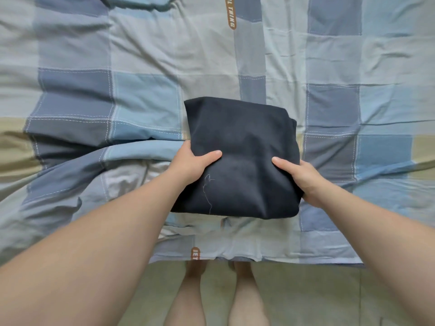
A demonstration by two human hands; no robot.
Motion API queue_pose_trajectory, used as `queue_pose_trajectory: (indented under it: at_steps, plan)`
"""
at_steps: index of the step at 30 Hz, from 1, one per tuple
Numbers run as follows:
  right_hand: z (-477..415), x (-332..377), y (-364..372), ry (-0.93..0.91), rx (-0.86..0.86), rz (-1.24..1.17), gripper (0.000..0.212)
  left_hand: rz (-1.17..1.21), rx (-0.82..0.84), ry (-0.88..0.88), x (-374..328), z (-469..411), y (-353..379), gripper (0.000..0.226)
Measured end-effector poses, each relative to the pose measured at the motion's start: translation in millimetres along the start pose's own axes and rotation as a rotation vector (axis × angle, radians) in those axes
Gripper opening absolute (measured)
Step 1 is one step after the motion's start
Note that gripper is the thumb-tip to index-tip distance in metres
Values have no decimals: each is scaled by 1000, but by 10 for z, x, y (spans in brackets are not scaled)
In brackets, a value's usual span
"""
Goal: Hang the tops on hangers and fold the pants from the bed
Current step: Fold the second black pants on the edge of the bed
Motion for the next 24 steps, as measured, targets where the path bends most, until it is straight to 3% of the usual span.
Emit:
queue_pose_trajectory:
  at_steps: [2,6,10,16,19,24]
  plan:
    - [237,-295,-6,134,77,28,69,19,80,-25,120,163,10,56]
    - [897,-977,-32,411,196,67,63,-84,239,-159,543,638,-70,51]
    - [1633,-1584,-105,537,151,89,50,-251,343,-308,972,1240,-291,48]
    - [2910,-2281,-80,682,123,-102,37,-494,426,-457,1365,2139,-685,56]
    - [3417,-2510,-160,702,48,-213,34,-554,457,-444,1353,2525,-776,63]
    - [3962,-2593,-473,598,-104,-462,36,-474,442,-237,828,2975,-578,50]
Point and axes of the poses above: each hand's wrist, its own z-axis away from the middle knuckle, its own y-axis out of the palm, x = y × z, the point moved 10 cm from there along -z, towards the middle knuckle, and after that the axes turned 14 degrees about -x, right-handed, at the moved point
